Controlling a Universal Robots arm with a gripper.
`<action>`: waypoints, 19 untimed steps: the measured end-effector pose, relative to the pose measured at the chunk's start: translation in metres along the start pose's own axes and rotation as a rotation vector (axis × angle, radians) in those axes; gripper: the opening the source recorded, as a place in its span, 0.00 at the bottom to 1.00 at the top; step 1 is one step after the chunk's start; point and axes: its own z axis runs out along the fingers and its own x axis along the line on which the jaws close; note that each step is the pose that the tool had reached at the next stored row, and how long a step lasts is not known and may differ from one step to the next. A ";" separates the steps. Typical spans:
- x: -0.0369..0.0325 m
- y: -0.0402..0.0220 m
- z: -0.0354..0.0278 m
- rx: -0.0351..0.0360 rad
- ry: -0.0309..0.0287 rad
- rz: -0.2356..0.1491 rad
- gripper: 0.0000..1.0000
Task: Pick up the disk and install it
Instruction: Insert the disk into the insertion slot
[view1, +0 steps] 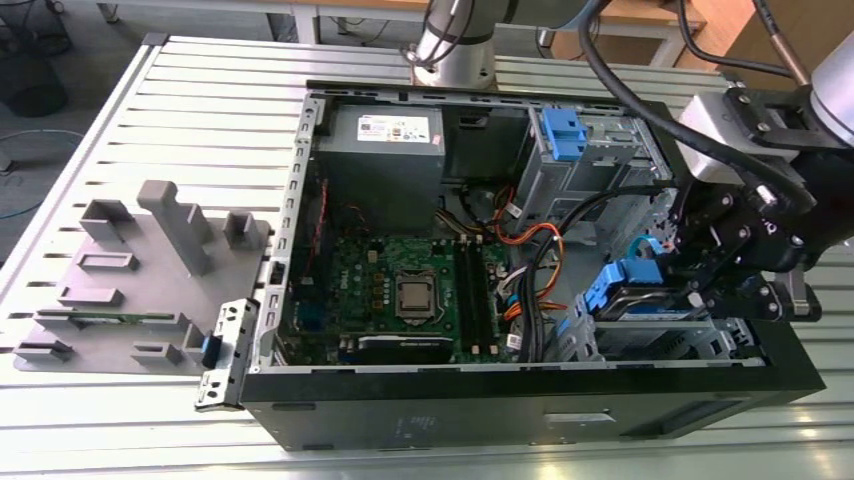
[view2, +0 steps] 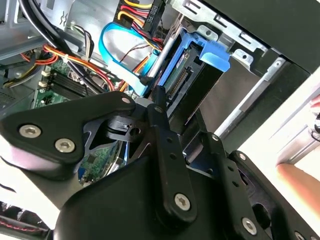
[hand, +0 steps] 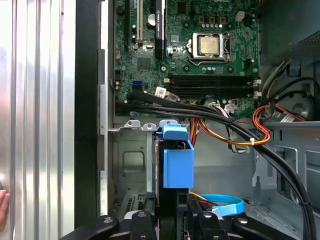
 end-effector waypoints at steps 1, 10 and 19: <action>0.0000 0.0000 0.0018 0.0000 -0.0001 0.000 0.35; 0.0005 -0.0004 0.0124 0.0000 0.0003 0.000 0.35; 0.0006 -0.0004 0.0127 0.0000 0.0001 0.000 0.42</action>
